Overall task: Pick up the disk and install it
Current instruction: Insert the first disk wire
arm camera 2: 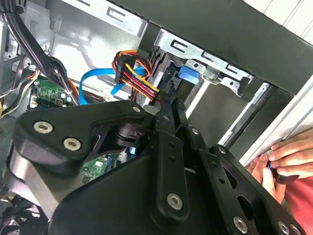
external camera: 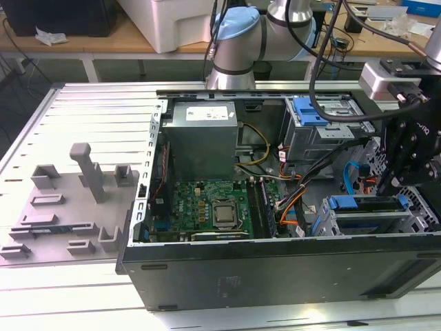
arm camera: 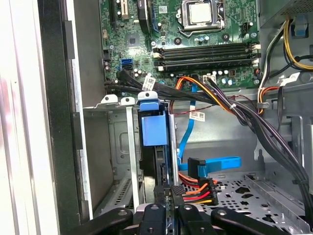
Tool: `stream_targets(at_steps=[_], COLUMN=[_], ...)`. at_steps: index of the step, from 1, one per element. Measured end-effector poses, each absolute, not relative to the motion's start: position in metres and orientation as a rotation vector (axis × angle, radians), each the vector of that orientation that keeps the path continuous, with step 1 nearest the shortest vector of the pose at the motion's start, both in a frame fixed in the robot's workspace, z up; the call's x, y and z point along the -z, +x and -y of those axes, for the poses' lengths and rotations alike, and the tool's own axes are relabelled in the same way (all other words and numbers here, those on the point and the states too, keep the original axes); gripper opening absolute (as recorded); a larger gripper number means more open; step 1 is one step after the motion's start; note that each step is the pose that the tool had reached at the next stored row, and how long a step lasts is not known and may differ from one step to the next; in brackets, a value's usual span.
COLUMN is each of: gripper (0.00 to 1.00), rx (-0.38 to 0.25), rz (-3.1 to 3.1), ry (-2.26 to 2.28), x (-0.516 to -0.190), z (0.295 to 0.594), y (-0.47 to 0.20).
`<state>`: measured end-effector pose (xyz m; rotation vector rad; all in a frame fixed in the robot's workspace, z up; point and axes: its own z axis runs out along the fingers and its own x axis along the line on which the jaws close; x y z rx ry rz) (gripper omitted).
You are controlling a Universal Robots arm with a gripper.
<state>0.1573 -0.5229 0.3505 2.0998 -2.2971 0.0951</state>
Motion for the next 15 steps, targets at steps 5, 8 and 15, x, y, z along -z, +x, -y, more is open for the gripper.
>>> stream_targets(at_steps=[5, 8, 15], gripper=[0.16, 0.16, 0.16], rx=[-0.095, -0.095, -0.095], rz=[2.297, 2.297, 2.291], ry=[2.100, 2.100, 2.106], x=[-0.3504, -0.3502, -0.3501], z=[0.5240, 0.5243, 0.5243], y=[0.1570, 0.1570, 0.1570])
